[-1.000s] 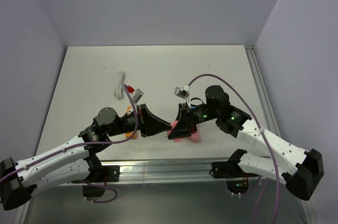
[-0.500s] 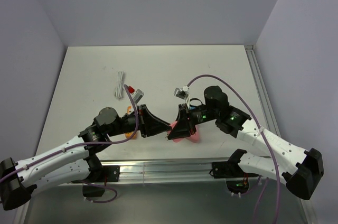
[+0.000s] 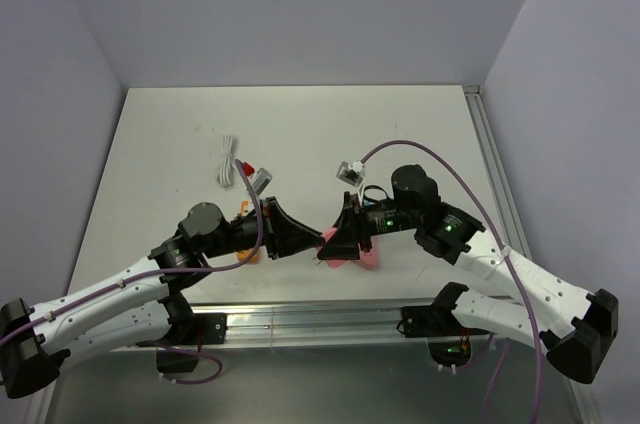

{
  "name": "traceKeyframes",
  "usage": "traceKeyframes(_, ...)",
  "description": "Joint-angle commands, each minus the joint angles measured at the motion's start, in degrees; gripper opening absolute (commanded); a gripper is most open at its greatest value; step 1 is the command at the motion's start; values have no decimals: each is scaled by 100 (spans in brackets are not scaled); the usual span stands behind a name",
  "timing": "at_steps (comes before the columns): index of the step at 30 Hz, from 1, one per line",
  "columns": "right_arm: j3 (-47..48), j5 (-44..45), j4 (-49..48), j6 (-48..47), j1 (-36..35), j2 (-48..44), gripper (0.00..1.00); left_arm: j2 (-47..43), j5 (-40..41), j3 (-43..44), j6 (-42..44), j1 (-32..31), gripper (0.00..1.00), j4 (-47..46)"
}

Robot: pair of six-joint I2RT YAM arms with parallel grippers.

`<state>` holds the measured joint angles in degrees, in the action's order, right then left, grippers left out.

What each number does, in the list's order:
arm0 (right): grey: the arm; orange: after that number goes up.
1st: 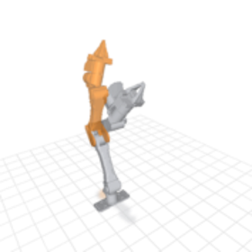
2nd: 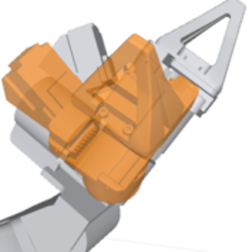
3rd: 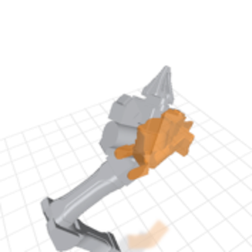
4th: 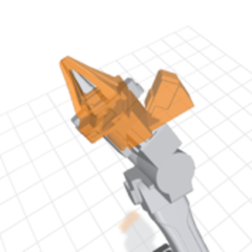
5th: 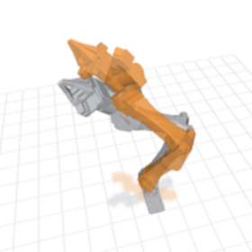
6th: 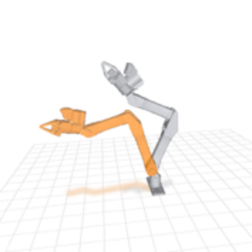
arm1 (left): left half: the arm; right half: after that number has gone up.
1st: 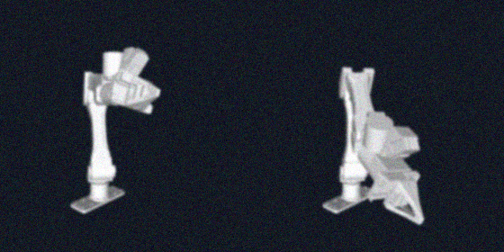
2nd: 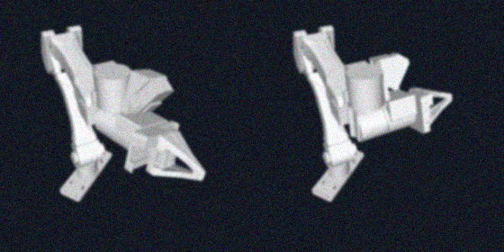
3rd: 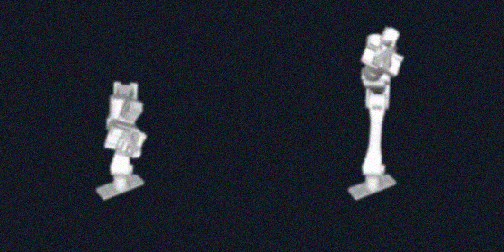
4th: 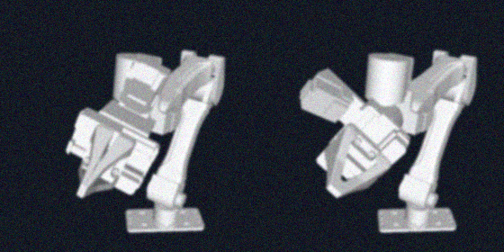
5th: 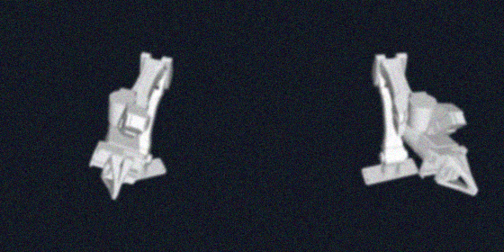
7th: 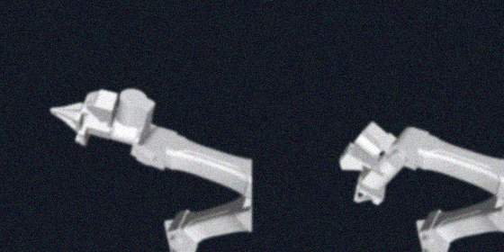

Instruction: Insert the plug

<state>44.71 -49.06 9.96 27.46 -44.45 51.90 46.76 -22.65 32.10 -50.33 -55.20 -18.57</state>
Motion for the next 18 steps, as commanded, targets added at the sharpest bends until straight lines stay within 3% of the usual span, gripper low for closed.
traceKeyframes(1,328,55,-64,-92,93,-162,49,-71,-29,113,-13,-8,1,-147)
traceKeyframes(11,144,-534,-257,-22,235,-110,36,-88,-46,104,23,0,0,-147)
traceKeyframes(18,-6,-789,-380,-4,226,-48,36,-80,-55,95,5,18,1,-182)
